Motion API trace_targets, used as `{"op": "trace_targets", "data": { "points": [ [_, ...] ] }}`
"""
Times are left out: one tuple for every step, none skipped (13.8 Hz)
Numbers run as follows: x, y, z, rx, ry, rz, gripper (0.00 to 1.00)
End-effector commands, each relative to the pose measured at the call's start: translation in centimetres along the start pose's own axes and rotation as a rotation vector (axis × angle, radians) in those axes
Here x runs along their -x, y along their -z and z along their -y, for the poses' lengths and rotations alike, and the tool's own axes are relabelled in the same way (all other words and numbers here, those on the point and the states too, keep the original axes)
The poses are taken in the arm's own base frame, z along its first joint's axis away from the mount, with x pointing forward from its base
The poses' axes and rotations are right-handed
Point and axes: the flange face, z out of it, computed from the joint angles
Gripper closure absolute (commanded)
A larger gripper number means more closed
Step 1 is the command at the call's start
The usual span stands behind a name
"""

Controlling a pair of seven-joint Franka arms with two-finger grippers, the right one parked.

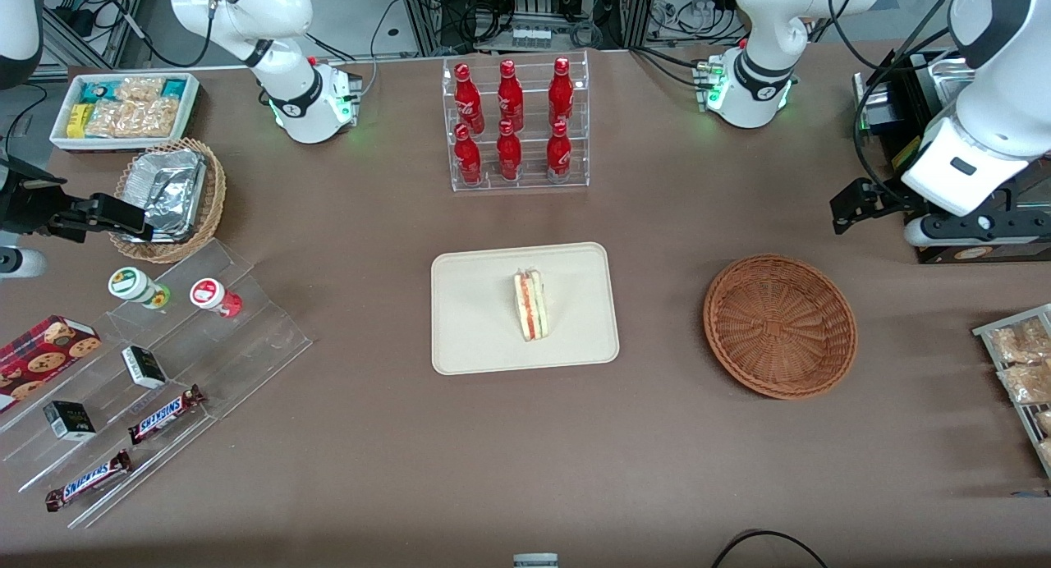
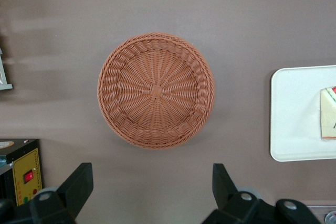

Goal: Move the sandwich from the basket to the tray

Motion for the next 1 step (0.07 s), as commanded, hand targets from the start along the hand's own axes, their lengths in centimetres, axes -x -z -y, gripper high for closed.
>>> {"op": "trace_targets", "data": {
  "points": [
    [-1.77, 0.03, 0.39, -0.003, -0.003, 0.002, 0.00]
  ]
}}
